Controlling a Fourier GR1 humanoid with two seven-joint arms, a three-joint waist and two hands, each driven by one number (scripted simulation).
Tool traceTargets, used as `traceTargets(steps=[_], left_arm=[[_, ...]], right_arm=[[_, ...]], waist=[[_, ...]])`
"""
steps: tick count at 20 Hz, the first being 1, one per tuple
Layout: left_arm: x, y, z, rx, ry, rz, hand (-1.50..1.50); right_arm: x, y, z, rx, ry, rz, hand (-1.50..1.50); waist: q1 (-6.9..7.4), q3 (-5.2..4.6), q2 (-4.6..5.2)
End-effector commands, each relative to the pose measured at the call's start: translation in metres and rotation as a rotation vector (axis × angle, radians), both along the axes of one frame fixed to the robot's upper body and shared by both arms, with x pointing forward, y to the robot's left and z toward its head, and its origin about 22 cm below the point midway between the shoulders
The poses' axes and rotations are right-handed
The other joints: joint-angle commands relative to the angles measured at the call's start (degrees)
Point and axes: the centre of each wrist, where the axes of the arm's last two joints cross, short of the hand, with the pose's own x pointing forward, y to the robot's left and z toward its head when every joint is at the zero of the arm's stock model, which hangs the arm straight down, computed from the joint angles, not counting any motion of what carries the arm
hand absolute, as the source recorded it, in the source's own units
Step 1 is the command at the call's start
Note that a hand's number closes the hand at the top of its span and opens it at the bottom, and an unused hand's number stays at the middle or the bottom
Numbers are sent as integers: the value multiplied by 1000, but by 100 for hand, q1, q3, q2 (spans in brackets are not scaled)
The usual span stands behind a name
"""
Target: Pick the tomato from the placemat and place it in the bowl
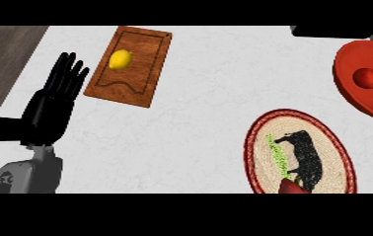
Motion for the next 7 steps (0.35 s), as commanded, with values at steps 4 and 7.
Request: traceTargets(steps=[4,7], left_arm=[[-3,4,0,1,6,17,0],[-6,6,-1,-7,6,17,0]], right_arm=[[-39,-24,6,21,26,40,-150],[-45,-26,0,13,50,32,-150]], waist=[[-136,23,-42],[-94,34,-49]])
